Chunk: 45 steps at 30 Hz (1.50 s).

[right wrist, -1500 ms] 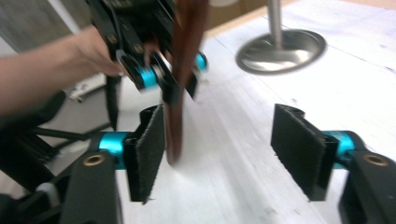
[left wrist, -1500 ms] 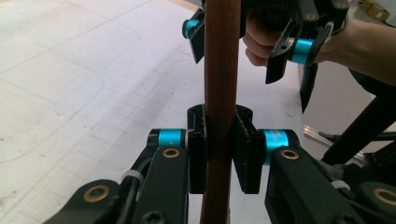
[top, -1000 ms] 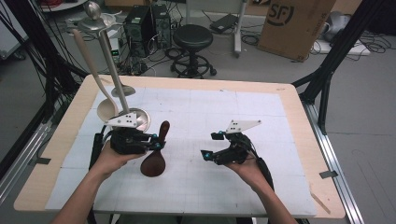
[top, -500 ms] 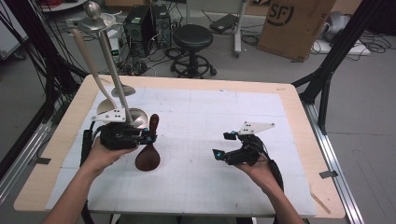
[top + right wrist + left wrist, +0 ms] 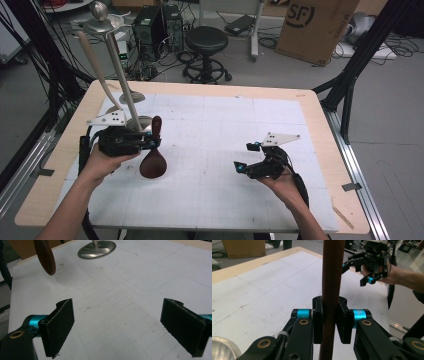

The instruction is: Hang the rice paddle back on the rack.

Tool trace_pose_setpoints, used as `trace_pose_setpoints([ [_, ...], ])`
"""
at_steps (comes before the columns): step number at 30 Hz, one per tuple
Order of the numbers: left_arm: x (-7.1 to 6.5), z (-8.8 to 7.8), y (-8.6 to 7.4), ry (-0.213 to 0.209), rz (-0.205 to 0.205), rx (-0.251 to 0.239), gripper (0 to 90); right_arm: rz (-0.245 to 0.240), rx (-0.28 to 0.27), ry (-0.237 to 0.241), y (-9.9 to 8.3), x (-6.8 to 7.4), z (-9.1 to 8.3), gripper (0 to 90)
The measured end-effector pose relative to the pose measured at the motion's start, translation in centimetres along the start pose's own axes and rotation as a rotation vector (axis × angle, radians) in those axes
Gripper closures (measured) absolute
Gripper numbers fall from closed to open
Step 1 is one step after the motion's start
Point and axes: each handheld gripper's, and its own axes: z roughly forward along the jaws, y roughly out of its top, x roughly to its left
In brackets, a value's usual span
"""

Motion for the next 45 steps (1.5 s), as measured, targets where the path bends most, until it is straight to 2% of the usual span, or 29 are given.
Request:
trace_pose_setpoints([
  [8,0.5,-0.8,0.5,0.014,-0.011,-0.019,77.7,-0.008,-0.004,-0.019,-0.3,-0.4,0.0,10.4],
  [11,0.4,-1.2,0.8,0.017,-0.002,-0.022,77.7,-0.009,0.007,-0.022,-0.4,-0.5,0.1,10.0],
  [15,0.2,-1.5,1.0,0.023,0.007,-0.027,77.8,-0.010,0.011,-0.045,-0.6,-0.5,0.2,1.5],
  [29,0.3,-2.8,1.9,0.043,0.002,-0.059,77.7,0.020,-0.002,-0.072,-1.9,-1.4,-0.9,0.3],
  [45,0.7,-4.3,3.9,0.059,0.007,-0.086,77.7,0.019,-0.019,-0.084,-1.9,-1.2,-2.1,0.4],
])
